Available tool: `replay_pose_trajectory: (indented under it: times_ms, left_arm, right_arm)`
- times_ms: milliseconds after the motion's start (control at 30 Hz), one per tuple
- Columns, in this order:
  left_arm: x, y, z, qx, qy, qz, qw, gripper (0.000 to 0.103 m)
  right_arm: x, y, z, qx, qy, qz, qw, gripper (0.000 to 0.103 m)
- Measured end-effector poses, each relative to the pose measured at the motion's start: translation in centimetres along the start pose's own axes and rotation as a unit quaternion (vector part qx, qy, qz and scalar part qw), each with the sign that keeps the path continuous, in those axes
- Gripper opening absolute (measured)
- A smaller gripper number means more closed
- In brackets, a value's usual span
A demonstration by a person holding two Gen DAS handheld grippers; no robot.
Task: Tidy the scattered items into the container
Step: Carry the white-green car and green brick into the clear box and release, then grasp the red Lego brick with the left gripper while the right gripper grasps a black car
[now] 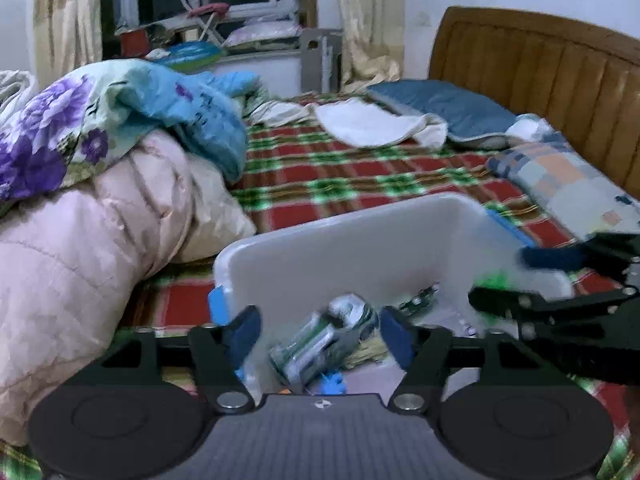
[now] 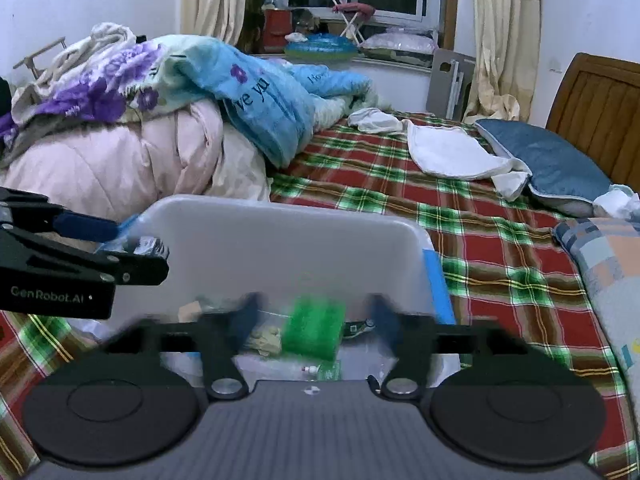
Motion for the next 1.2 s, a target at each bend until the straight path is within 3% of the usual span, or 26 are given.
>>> replay_pose_trajectory:
  times_ms: [33,300,500,633,867,1200]
  left_arm:
    - [0.1,0.1,0.0,-0.003,0.005,-0.002,1.0,0.072]
    - [0.1,-0.6,0.0,-0.004,0.01,0.007,0.9999,0.072]
    - [1.9,-5.1,1.0,0.016,0.033,0.046,0.9983,0.072]
    - [6.7,-8.3,2.9,0.06,0.058,0.05,0.9952,0.072]
    - [17.1,-10.9,6.5,0.099,0.09,0.003,0.991,0.072]
    - [23.7,-12.3,8.5,0.113,0.015,-0.047,0.9923,0.072]
  right_arm:
    - [0.0,-0.1,-0.1,0.006,-0.007,0.005,1.0,0.094]
    - [0.1,-0.6,0.3,0.014,-0.02,0.009,1.0,0.094]
    - [2.2,-4.8,0.9,0.002,-0.025,0.037,0.999,0.095]
    - [6.5,-7.9,0.6,-0.043,-0.042,0.048,0.997,0.098]
    - [14.0,-7.7,-0.9,-0.106,-0.065,-0.013,0.992,0.098]
    - [17.1,-6.1,-5.0,-0.146,-0.161,-0.02,0.976,0.098]
Point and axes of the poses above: each gripper's, at about its wrist camera, not at the fingertips, and y roughly the way its jaws point, z to its right, x to its underside, the point moved 7 cm from there along y, roughly the way its jaws point, and after that the axes turned 3 degrees about x, right-handed, at the moved point
